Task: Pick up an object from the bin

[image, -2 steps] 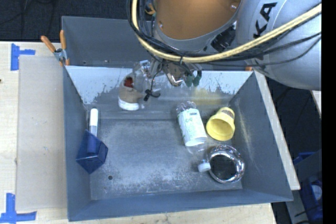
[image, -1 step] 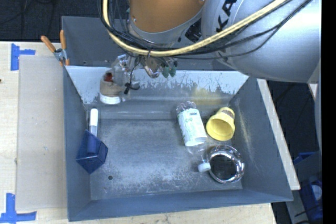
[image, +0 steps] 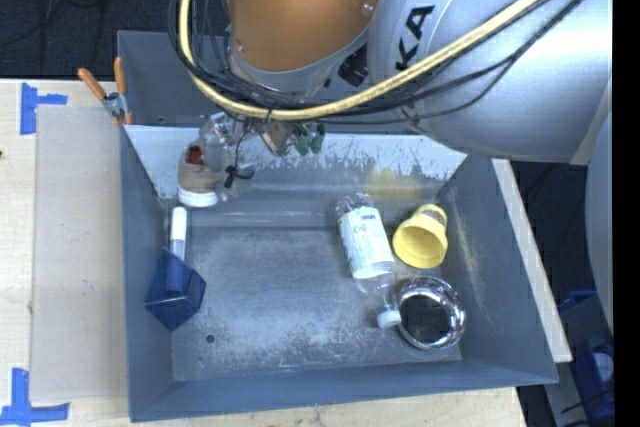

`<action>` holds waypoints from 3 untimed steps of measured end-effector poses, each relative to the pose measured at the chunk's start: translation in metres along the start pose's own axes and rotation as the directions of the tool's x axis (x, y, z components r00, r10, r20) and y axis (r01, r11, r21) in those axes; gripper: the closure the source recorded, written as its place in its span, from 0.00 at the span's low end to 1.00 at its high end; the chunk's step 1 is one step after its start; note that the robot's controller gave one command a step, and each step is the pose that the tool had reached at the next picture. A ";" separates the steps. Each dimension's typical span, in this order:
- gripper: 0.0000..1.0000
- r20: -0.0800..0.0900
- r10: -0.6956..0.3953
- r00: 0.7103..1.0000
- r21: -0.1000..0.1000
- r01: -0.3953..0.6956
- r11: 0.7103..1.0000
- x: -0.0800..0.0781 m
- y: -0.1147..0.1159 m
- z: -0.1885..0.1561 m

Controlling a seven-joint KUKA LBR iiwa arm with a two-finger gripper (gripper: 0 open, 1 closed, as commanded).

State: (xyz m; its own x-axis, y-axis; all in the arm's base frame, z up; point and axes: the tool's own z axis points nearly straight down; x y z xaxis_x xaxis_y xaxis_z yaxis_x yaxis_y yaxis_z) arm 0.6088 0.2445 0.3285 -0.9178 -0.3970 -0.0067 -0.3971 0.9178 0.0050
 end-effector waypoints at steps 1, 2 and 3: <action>1.00 -0.006 -0.081 0.997 0.001 0.081 0.997 0.033 -0.060 0.037; 1.00 -0.011 -0.347 0.938 -0.004 0.347 0.938 0.055 -0.064 0.100; 1.00 -0.006 -0.687 0.727 -0.007 0.687 0.727 0.029 0.004 0.056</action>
Offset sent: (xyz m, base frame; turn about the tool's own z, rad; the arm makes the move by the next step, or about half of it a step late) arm -0.0064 -0.0639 -0.0348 -0.0857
